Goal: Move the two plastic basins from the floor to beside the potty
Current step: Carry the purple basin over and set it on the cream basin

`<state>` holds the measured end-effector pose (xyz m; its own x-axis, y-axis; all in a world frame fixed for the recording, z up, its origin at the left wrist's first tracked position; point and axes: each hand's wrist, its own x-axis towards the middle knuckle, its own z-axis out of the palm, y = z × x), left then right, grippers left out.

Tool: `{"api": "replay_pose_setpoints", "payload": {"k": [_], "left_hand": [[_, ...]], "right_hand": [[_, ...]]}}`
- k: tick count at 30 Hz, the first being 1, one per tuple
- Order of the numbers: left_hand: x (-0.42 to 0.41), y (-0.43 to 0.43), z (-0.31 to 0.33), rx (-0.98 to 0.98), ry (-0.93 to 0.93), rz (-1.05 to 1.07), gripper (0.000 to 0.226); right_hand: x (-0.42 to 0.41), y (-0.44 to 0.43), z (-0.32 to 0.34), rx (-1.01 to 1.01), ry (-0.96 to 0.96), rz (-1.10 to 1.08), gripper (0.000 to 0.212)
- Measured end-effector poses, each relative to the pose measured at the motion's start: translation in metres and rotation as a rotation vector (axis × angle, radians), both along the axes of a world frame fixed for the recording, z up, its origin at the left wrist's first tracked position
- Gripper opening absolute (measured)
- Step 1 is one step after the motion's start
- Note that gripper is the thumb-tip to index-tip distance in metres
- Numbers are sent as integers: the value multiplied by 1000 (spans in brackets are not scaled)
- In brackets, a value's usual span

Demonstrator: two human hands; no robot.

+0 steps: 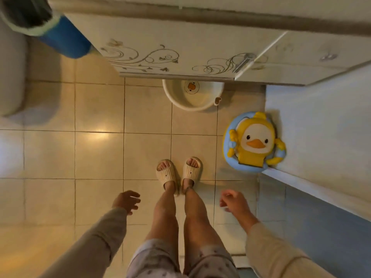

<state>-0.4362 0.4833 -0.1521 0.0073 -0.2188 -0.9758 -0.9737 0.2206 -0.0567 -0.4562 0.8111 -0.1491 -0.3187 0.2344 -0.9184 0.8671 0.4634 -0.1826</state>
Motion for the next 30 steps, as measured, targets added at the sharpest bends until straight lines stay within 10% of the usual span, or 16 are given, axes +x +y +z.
{"api": "replay_pose_setpoints", "payload": {"k": [13, 30], "left_hand": [[41, -19, 110, -52, 248, -5, 18], [216, 111, 115, -258, 175, 914, 16]], "right_hand": [[-3, 5, 106, -38, 72, 295, 17], [-136, -47, 112, 2, 36, 1018, 18]]}}
